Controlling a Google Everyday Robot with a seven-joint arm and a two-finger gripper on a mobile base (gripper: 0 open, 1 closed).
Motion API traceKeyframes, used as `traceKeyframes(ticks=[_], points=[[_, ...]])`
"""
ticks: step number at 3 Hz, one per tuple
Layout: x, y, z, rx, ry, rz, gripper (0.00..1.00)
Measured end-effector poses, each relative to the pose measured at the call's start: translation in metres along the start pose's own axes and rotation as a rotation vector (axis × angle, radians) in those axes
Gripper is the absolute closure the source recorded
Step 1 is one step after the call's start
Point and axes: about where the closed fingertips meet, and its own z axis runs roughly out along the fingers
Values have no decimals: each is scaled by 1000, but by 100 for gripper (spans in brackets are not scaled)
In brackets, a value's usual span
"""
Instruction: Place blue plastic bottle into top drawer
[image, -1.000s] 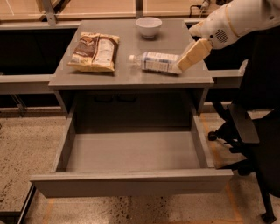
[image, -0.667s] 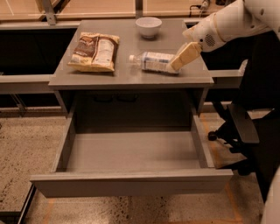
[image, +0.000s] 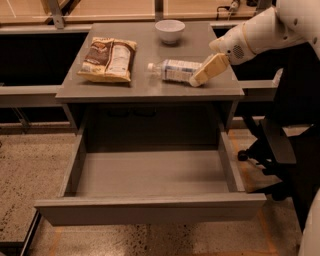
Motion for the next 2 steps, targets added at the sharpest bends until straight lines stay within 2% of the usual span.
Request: traceKeyframes(ticks=[2], points=[[1, -29, 37, 17, -72, 38, 0]])
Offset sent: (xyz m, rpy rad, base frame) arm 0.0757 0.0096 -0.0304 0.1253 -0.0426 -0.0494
